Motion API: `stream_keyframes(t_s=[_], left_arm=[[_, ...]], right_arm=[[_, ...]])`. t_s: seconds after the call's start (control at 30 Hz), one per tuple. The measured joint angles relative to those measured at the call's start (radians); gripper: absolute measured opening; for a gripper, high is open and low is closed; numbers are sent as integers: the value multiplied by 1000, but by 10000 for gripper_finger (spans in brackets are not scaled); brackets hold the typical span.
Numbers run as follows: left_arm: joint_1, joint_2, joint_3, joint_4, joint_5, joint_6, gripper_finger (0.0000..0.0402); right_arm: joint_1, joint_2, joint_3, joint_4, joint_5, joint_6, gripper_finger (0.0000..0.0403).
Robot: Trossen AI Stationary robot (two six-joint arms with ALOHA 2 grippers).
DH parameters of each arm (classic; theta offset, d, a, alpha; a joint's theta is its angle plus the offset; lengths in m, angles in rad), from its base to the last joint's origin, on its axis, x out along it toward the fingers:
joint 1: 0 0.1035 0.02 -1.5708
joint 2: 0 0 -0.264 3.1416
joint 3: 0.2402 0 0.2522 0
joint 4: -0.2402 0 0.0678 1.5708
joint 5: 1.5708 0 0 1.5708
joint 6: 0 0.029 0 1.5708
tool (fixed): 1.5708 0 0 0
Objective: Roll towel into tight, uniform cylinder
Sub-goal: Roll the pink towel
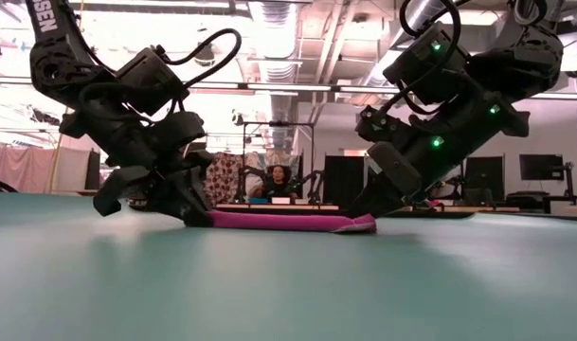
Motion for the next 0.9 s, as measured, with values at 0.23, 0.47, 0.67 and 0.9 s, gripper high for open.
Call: stream_keyframes(t_s=[0.23,0.47,0.67,0.9], left_arm=[[-24,-88,-7,-51,-16,-121,2],[-26,-155,83,-152,37,-163,0],[-10,-156,178,-267,45,-125,0],[85,-157,236,-297,172,-261,0]], right_arm=[[0,0,2,-7,-28,15,4],[0,-1,3,-13,-65,17,4],[0,-3,3,-14,-94,16,4],[1,-5,5,-44,-101,16,4]])
